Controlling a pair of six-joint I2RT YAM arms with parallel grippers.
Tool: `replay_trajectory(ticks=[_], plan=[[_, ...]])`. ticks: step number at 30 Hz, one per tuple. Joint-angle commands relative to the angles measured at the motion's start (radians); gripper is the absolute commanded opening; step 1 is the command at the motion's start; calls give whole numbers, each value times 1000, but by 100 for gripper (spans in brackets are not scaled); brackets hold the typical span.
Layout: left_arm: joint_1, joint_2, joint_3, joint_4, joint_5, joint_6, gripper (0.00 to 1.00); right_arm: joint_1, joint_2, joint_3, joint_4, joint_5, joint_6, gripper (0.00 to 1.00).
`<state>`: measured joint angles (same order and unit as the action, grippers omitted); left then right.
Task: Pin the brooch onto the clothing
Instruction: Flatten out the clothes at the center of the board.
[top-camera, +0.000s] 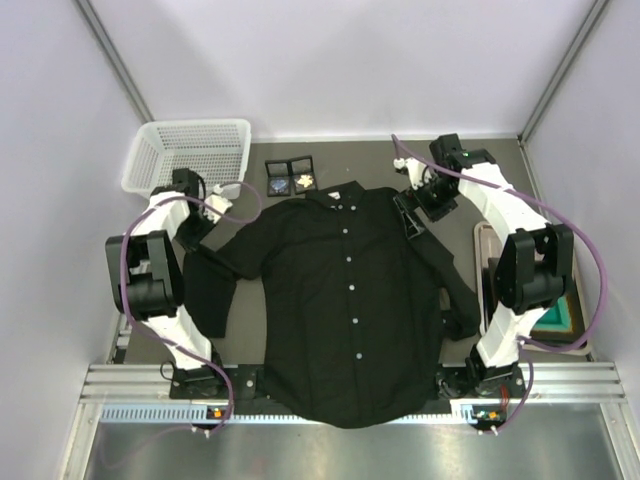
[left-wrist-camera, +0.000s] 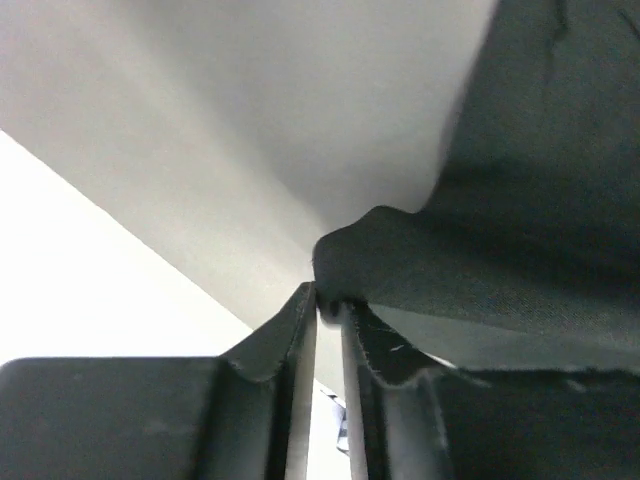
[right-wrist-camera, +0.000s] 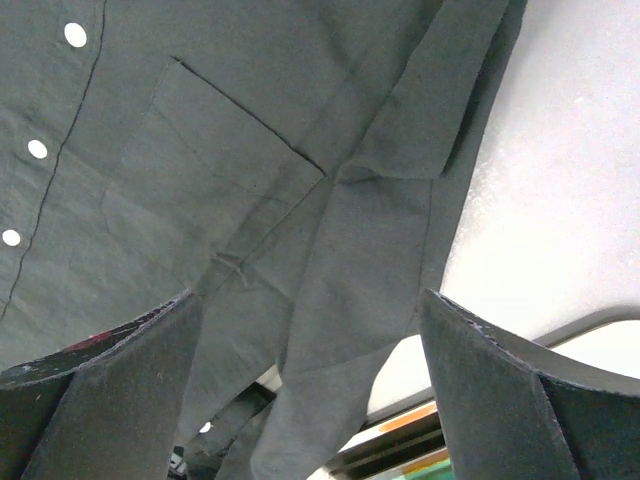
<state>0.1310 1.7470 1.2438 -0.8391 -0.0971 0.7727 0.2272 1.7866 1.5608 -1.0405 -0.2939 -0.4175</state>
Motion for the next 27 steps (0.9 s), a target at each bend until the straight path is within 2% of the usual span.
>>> replay_trajectory(ticks=[1,2,3,5,7,10,11,15,16,22,25,27], plan=[[12,31,94,49,-80,22,35,9,-61,-22,0,-30,-4,88],[24,4,106,5,10,16,60,6,-69,-33,0,-31,-9,88],[44,-13,114,-26,57,20,72,6,-76,-42,-1,-31,-12,88],[96,-73,114,-104,173,45,88,9,-101,-65,-4,-33,-24,89],[142,-119,91,-213,308,86,90,9,-115,-80,-9,-39,-29,89],[225,-208,-10,-281,381,121,92,12,-133,-105,-12,-63,-29,89],[235,-257,-99,-282,378,134,92,18,-139,-113,-18,-70,-29,89],[237,-365,-312,-160,336,113,93,43,-157,-136,-23,-83,-27,89],[236,-372,-342,-102,330,97,93,47,-161,-142,-24,-83,-26,89],[233,-293,-423,-25,280,53,86,92,-203,-189,-35,-88,-26,89],[226,-251,-467,0,238,71,77,115,-222,-205,-46,-90,-32,89],[225,-227,-503,40,183,89,62,135,-233,-220,-49,-87,-40,89]])
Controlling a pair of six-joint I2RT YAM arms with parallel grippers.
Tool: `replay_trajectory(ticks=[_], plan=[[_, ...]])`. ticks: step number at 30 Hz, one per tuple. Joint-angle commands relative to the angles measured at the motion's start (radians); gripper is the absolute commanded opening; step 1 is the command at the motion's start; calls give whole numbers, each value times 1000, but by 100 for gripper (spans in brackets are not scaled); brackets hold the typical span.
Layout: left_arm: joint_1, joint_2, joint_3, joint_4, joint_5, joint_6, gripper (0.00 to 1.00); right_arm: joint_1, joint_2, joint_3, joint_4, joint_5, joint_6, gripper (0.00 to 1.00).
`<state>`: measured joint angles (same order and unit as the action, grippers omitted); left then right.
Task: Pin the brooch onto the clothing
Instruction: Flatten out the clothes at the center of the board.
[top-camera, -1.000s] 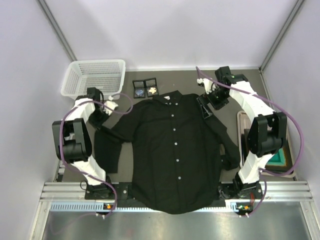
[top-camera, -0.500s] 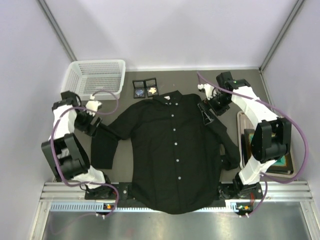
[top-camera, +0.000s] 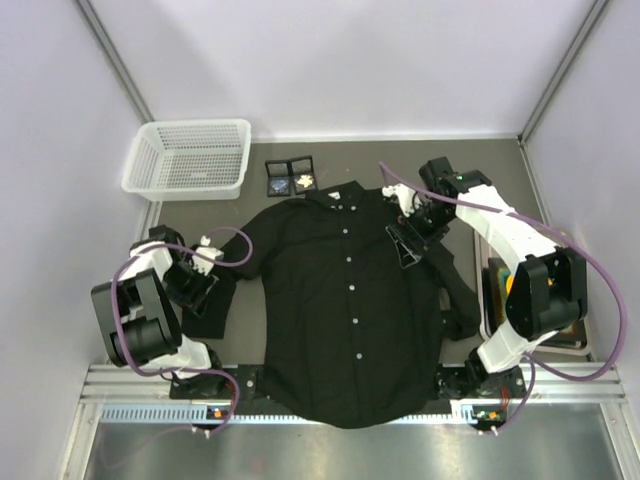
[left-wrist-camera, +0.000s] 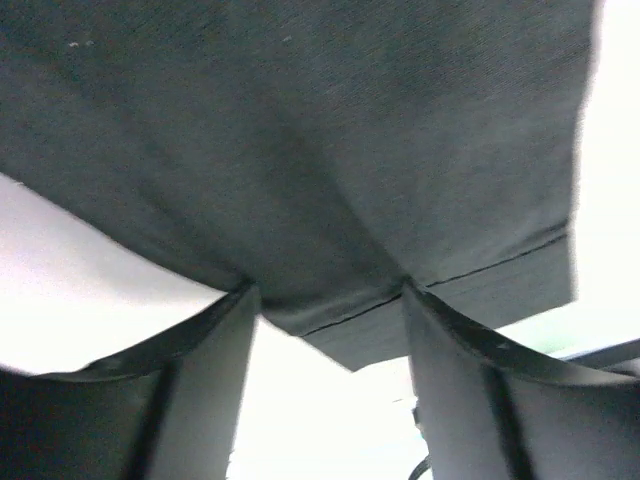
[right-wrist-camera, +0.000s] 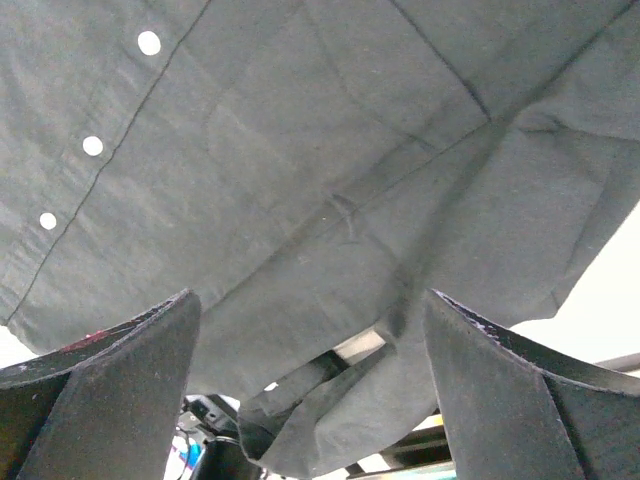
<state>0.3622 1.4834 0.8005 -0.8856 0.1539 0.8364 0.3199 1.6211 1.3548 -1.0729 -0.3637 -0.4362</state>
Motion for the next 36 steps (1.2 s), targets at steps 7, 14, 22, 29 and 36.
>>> replay_trajectory(ticks=[7,14,22,29,36], plan=[[59,86,5,102,-266,111,0,149,-98,-95,-15,-26,-44,87],[168,86,130,103,-442,384,0,234,-104,-138,-15,-52,-50,86],[296,190,152,166,-537,513,0,257,-151,-175,-15,-66,-53,86],[360,264,187,194,-597,592,1,266,-193,-207,-24,-70,-64,86],[354,212,437,-215,-161,532,68,318,-239,-232,-21,-112,-73,86]])
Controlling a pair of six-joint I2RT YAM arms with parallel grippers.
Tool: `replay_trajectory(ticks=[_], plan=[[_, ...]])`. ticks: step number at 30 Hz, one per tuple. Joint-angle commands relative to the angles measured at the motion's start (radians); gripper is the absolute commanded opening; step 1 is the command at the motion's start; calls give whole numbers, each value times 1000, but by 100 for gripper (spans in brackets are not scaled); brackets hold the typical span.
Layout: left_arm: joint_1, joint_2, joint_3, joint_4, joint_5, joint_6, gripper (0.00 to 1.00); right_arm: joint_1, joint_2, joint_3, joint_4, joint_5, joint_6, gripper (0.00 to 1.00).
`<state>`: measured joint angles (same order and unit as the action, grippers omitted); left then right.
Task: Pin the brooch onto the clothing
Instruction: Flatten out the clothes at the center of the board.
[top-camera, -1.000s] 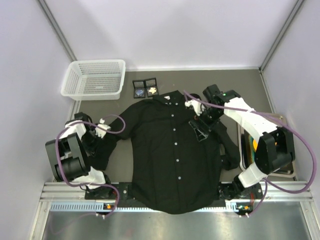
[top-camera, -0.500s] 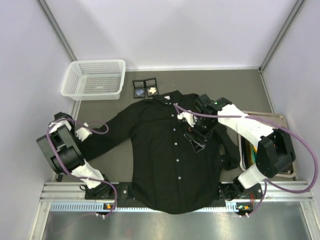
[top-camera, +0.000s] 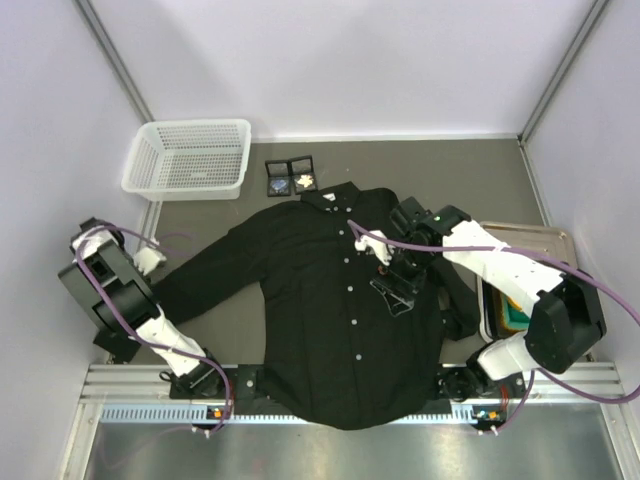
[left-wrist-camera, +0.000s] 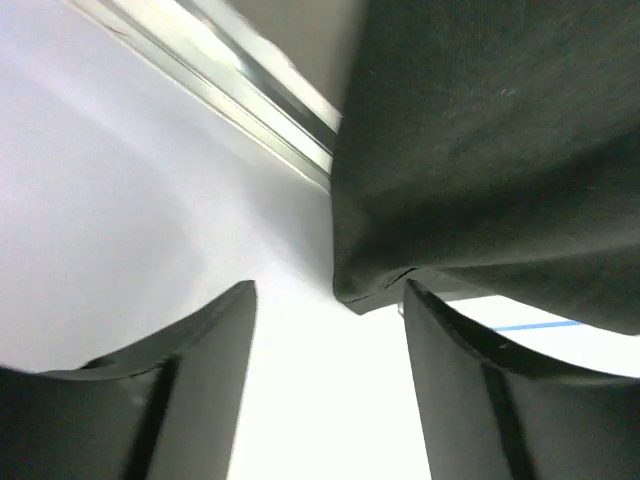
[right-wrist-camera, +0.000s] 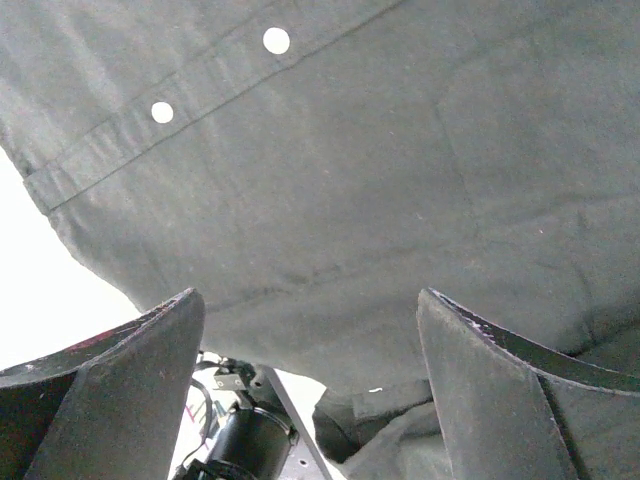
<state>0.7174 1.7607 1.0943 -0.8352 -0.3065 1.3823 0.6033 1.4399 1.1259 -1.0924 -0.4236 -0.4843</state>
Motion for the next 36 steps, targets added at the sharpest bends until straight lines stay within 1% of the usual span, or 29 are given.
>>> replay_trajectory(ticks=[1,2,3,5,6,7,8,9,11,12,13,14,15,16,17,18,19,20,21,22,23,24,26,27,29,30,32,33,36], plan=[[-3,-85,159,-313,376,3,70,35,-62,-5,0,-59,-31,86],[-6,-108,168,-362,455,20,72,38,-64,-5,3,-69,-36,86],[-21,-166,177,-398,578,30,75,38,-65,-2,2,-76,-39,85],[-44,-236,179,-523,731,110,77,53,-68,-3,-1,-81,-46,84],[-70,-312,171,-572,804,157,77,62,-59,-9,0,-72,-48,83],[-94,-355,161,-670,948,254,79,69,-52,-12,2,-60,-46,82],[-136,-406,139,-670,987,232,80,70,-41,-14,2,-47,-40,82],[-280,-508,83,-670,1007,218,80,70,-27,-20,5,-41,-40,80],[-463,-608,14,-670,1012,192,78,70,0,-23,8,-32,-33,75],[-627,-710,-52,-665,1020,193,78,70,7,-25,8,-30,-30,73],[-700,-759,-82,-651,1026,157,78,69,16,-26,8,-29,-25,68],[-781,-800,-111,-595,1029,115,79,69,17,-29,8,-27,-19,66],[-926,-855,-158,-581,1021,77,79,64,17,-34,9,-26,-16,65],[-999,-869,-180,-575,1008,33,78,61,20,-37,12,-27,-16,64],[-1073,-876,-198,-568,980,-6,74,56,22,-38,12,-29,-10,63],[-1213,-870,-233,-538,962,-50,73,52,25,-38,15,-27,-7,63],[-1278,-857,-246,-519,946,-140,72,40,30,-37,16,-26,-5,63],[-1338,-840,-257,-503,934,-176,72,33,39,-35,16,-24,-1,63],[-1446,-801,-266,-460,902,-208,72,26,40,-29,17,-23,1,63],[-1499,-784,-267,-429,893,-288,73,9,43,-28,17,-24,4,63],[-1544,-768,-267,-400,885,-323,73,3,48,-25,16,-23,7,63],[-1626,-741,-264,-386,889,-344,73,-8,48,-20,17,-21,7,63],[-1712,-722,-269,-361,894,-397,72,-31,48,-17,14,-7,9,63],[-1806,-716,-281,-349,888,-428,72,-39,48,-12,14,-1,10,63],[-1889,-716,-286,-323,870,-469,69,-62,47,-8,12,11,7,63],[-1956,-713,-289,-314,862,-476,68,-68,47,1,11,14,7,63],[-2018,-696,-289,-315,847,-494,63,-77,50,8,8,19,7,63],[-2059,-654,-277,-324,848,-496,62,-79,50,12,9,20,7,63],[-2127,-545,-254,-352,819,-514,62,-80,50,15,5,25,6,63]])
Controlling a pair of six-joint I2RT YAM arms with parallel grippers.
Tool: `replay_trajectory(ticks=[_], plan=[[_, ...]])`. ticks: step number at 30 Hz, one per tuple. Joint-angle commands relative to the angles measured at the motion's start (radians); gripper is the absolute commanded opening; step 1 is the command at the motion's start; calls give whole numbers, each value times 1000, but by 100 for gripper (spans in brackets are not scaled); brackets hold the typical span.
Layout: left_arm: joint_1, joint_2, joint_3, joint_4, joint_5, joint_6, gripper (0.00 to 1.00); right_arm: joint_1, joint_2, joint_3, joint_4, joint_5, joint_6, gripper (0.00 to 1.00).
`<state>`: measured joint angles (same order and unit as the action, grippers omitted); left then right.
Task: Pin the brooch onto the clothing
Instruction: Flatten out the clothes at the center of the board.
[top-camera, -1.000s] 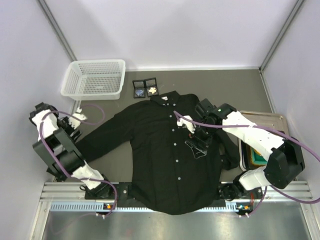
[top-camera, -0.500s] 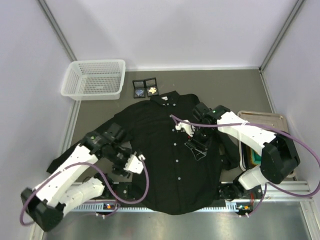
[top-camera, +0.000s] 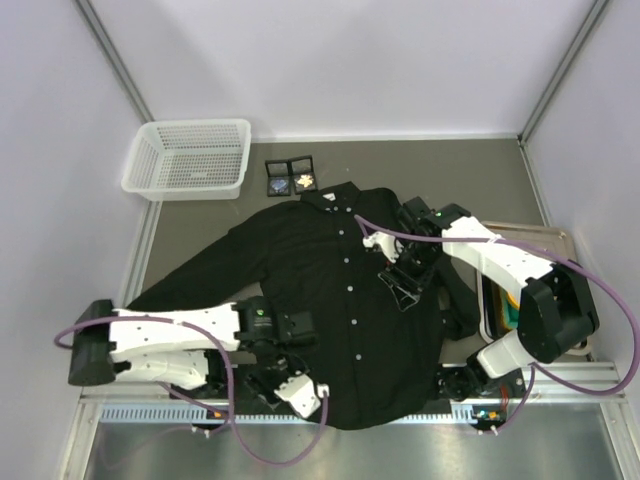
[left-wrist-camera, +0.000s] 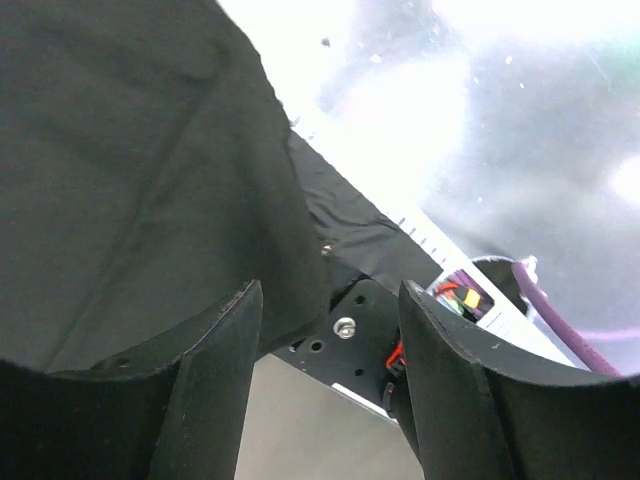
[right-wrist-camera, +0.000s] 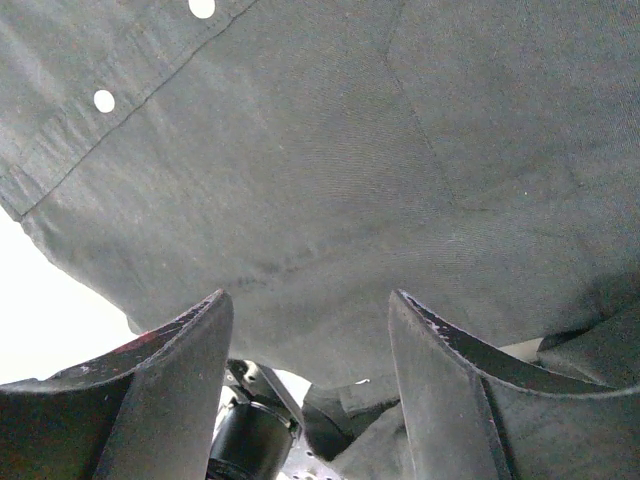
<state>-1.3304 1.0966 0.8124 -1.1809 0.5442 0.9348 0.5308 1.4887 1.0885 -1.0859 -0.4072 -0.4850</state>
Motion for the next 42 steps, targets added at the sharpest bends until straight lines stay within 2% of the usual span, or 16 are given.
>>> replay_trajectory(ticks=[1,4,8,12,18,19,22,25,26,29,33,36,37,39,40,42], plan=[[-95,141,28,-5,-45,-83,62,-6,1,53,-2,10,6,63],[-144,160,-1,78,-139,-148,62,-8,1,51,-5,14,2,63],[-162,184,-45,144,-265,-156,51,-11,11,54,-5,11,-1,63],[-181,186,-70,139,-242,-104,29,-12,25,56,-3,8,-10,63],[-182,210,-85,122,-219,-59,25,-31,42,65,-2,7,-20,63],[-182,210,-84,115,-210,-44,12,-32,47,67,-5,7,-18,63],[-182,184,-46,40,-201,19,0,-32,50,70,-5,7,-21,63],[-174,171,45,-118,-127,128,0,-32,59,68,-5,4,-23,63],[-174,158,88,-181,-59,150,0,-34,61,70,-3,2,-23,63],[-174,155,125,-241,51,223,0,-34,67,77,-5,-2,-23,63],[-176,203,108,-325,51,265,0,-34,65,77,-5,-8,-20,65],[-176,240,58,-327,-24,248,16,-32,61,76,-11,-7,-21,73],[-176,230,57,-326,-36,246,30,-32,58,77,-12,-5,-20,75],[-174,186,76,-321,-73,228,38,-34,41,83,-34,-2,-20,81],[-173,171,80,-286,-142,201,43,-38,29,86,-43,-1,-23,82],[-127,129,93,-264,-194,179,45,-67,-4,97,-64,-10,-26,86]])
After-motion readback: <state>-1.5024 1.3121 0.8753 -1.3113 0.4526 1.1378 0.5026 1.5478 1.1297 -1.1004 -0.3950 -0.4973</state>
